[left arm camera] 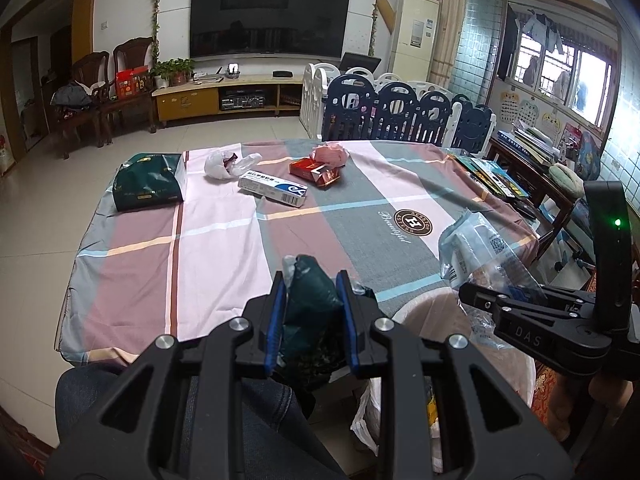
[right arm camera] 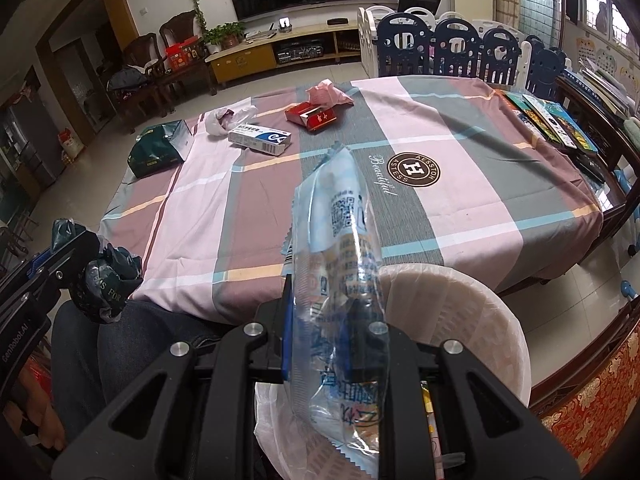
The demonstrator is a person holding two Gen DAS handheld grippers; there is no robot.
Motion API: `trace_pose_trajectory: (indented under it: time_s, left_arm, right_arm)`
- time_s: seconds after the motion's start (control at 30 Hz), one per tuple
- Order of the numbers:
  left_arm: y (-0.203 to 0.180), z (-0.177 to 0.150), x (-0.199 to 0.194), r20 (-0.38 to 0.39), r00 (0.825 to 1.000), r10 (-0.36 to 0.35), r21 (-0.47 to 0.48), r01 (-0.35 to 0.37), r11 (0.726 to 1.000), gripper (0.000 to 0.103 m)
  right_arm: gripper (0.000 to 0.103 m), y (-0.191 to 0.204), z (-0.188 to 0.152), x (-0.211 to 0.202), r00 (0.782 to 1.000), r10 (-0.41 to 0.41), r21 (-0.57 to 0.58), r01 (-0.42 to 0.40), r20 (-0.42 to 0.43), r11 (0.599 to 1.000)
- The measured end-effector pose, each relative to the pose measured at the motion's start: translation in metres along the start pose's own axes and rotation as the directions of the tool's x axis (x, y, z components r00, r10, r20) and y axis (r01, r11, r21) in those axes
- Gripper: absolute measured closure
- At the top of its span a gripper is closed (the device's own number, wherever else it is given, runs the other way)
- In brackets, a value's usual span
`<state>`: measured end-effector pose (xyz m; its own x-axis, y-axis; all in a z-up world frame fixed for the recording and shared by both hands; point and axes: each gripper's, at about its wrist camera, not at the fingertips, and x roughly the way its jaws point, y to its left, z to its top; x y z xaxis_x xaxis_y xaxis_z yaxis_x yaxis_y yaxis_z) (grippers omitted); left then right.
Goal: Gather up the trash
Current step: 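Open the right gripper to drop the bottle while the left holds the green wrapper above the basket, then open the left gripper to drop the dark green wrapper into the basket, then grasp the pink plastic bag with the right gripper while the left grasps the white medicine box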
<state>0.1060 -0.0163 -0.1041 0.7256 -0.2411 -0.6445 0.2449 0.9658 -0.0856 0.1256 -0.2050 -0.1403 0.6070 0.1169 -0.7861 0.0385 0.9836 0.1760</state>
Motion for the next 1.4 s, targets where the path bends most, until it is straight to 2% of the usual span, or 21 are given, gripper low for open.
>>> trace_pose_trajectory:
  time_s: [0.17,0.3,0.43,0.57,0.6,0.67,0.7,0.73,0.77,0.83,0.9,1.0,1.03,1.13,1.17,1.2,1.23,1.27,1.3,1.33,1.4]
  left_arm:
    - [0.002,0.000,0.000,0.000,1.000,0.002,-0.004,-0.002,1.000,0.077]
    - [0.004,-0.002,0.001,-0.003,1.000,0.002,-0.009,-0.002,1.000,0.077]
    - [0.001,-0.002,0.001,-0.006,1.000,-0.004,-0.007,0.004,1.000,0.077]
    - [-0.004,-0.003,0.002,-0.016,1.000,-0.017,0.004,0.017,1.000,0.077]
    - [-0.005,-0.004,0.002,-0.020,1.000,-0.021,0.008,0.021,1.000,0.077]
    - [-0.008,-0.004,0.005,-0.031,0.999,-0.034,0.013,0.035,0.999,0.077]
    - [-0.010,-0.005,0.006,-0.039,0.998,-0.048,0.016,0.048,0.999,0.077]
    - [-0.011,-0.005,0.008,-0.051,0.996,-0.074,0.014,0.075,0.997,0.077]
    - [-0.012,-0.006,0.010,-0.064,0.992,-0.105,0.006,0.105,0.994,0.077]
    - [-0.012,-0.007,0.016,-0.090,0.980,-0.179,-0.023,0.177,0.984,0.077]
    - [-0.014,-0.007,0.026,-0.124,0.962,-0.244,-0.043,0.240,0.970,0.077]
    - [-0.024,-0.010,0.045,-0.182,0.928,-0.324,-0.072,0.316,0.946,0.077]
    - [-0.030,-0.012,0.052,-0.208,0.911,-0.357,-0.071,0.350,0.934,0.077]
    - [-0.059,-0.021,0.071,-0.293,0.827,-0.480,-0.062,0.485,0.873,0.075]
    - [-0.072,-0.025,0.077,-0.336,0.796,-0.504,-0.036,0.523,0.851,0.072]
    - [-0.086,-0.031,0.081,-0.379,0.777,-0.503,0.008,0.546,0.838,0.061]
    - [-0.098,-0.036,0.082,-0.408,0.770,-0.492,0.052,0.557,0.829,0.050]
    - [-0.107,-0.041,0.083,-0.425,0.771,-0.474,0.093,0.558,0.825,0.026]
    - [-0.114,-0.044,0.082,-0.425,0.782,-0.456,0.133,0.552,0.823,0.016]
    - [-0.117,-0.046,0.081,-0.410,0.796,-0.445,0.166,0.545,0.822,0.016]
    - [-0.114,-0.047,0.084,-0.405,0.803,-0.438,0.166,0.536,0.828,0.015]
  right_arm:
    - [0.084,-0.005,-0.010,0.005,0.999,-0.028,-0.012,0.028,-0.030,1.000]
    - [0.084,-0.028,-0.032,0.012,0.992,-0.085,0.008,0.086,-0.096,0.996]
    - [0.084,-0.055,-0.057,0.022,0.973,-0.150,0.039,0.159,-0.175,0.986]
    - [0.084,-0.074,-0.080,0.043,0.936,-0.188,0.066,0.216,-0.296,0.974]
    - [0.080,-0.078,-0.086,0.049,0.927,-0.174,0.078,0.211,-0.334,0.974]
    - [0.059,-0.081,-0.092,0.056,0.917,-0.136,0.102,0.187,-0.375,0.977]
    - [0.037,-0.081,-0.093,0.056,0.917,-0.131,0.107,0.184,-0.376,0.977]
    - [0.023,-0.081,-0.091,0.053,0.922,-0.142,0.107,0.191,-0.359,0.976]
    - [0.021,-0.081,-0.088,0.047,0.933,-0.161,0.107,0.204,-0.321,0.973]
    - [0.021,-0.083,-0.078,0.032,0.950,-0.185,0.128,0.222,-0.252,0.967]
    - [0.020,-0.094,-0.068,0.013,0.967,-0.186,0.197,0.219,-0.173,0.955]
    - [0.015,-0.125,-0.061,-0.020,0.984,-0.169,0.353,0.175,-0.049,0.919]
    - [0.015,-0.135,-0.061,-0.029,0.985,-0.173,0.395,0.168,-0.022,0.903]
    - [0.014,-0.157,-0.062,-0.045,0.978,-0.210,0.487,0.177,0.013,0.855]
    - [0.014,-0.163,-0.062,-0.048,0.976,-0.217,0.507,0.180,0.015,0.843]
    - [0.014,-0.168,-0.058,-0.045,0.976,-0.218,0.524,0.178,0.013,0.833]
    - [0.014,-0.171,-0.059,-0.045,0.977,-0.214,0.536,0.175,0.011,0.826]
    - [0.014,-0.174,-0.062,-0.044,0.977,-0.212,0.543,0.175,0.005,0.821]
    - [0.014,-0.175,-0.063,-0.042,0.978,-0.210,0.547,0.177,-0.002,0.818]
    - [0.014,-0.175,-0.064,-0.037,0.978,-0.207,0.547,0.180,-0.012,0.818]
    - [0.014,-0.175,-0.065,-0.027,0.979,-0.202,0.543,0.187,-0.031,0.819]
